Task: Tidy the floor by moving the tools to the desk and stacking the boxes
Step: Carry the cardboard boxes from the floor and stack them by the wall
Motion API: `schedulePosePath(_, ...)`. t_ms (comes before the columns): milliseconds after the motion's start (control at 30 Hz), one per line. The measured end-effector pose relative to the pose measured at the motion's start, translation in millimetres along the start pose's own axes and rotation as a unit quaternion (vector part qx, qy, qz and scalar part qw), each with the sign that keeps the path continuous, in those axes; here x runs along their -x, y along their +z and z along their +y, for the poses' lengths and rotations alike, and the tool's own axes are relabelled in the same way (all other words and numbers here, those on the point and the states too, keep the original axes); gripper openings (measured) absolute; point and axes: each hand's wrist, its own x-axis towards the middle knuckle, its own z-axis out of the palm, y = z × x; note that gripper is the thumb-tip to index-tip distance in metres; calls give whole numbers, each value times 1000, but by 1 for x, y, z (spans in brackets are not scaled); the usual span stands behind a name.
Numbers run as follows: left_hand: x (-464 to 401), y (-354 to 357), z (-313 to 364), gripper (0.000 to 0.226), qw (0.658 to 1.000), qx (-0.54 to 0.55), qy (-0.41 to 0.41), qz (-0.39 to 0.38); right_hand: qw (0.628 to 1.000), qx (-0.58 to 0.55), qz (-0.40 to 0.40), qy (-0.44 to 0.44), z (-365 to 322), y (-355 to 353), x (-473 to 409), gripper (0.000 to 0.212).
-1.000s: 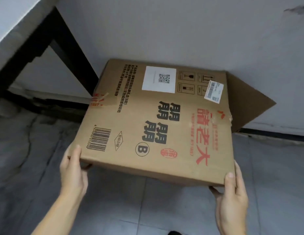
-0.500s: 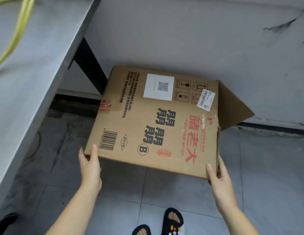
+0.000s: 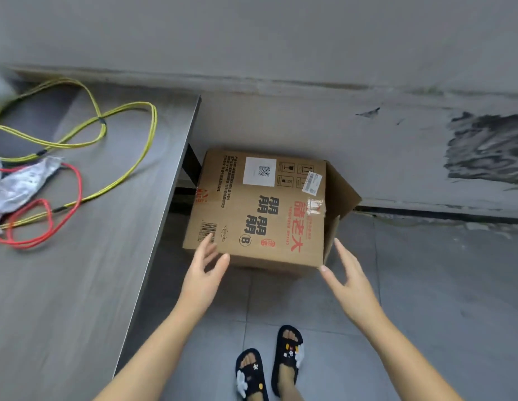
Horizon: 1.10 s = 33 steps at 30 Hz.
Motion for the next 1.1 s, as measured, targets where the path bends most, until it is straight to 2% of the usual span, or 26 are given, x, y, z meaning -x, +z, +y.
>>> schedulePosePath(200, 106, -30, 73, 57, 986, -79, 121, -80, 996, 6, -43, -80, -54, -47, 104, 65)
schedulePosePath(367, 181, -45, 76, 58, 970, -131, 171, -110, 996, -4, -25, -86, -58, -55, 185, 61)
schedulePosePath(533, 233, -50, 49, 57, 969, -117, 184, -113, 996, -56, 49, -44, -35, -29, 258, 74)
schedulePosePath(667, 250, -57, 31, 56, 966, -105, 190, -141, 983, -125, 136, -19, -24, 1, 305, 66)
schedulePosePath(767, 259, -57, 22, 56, 960, -104, 199, -169, 969, -158, 190, 15, -12, 18, 338, 83)
schedulePosePath(833, 265, -54, 17, 57, 954, -110, 203, -193, 959, -173, 221, 34, -5, 30, 356, 87)
schedulePosePath(967, 276, -43, 10, 60, 927, -138, 225, -266, 931, -209, 293, 62, 8, 51, 398, 84)
schedulePosePath(1100, 290, -22, 14, 61, 883, -164, 271, -346, 882, -241, 396, 85, 23, 63, 448, 83)
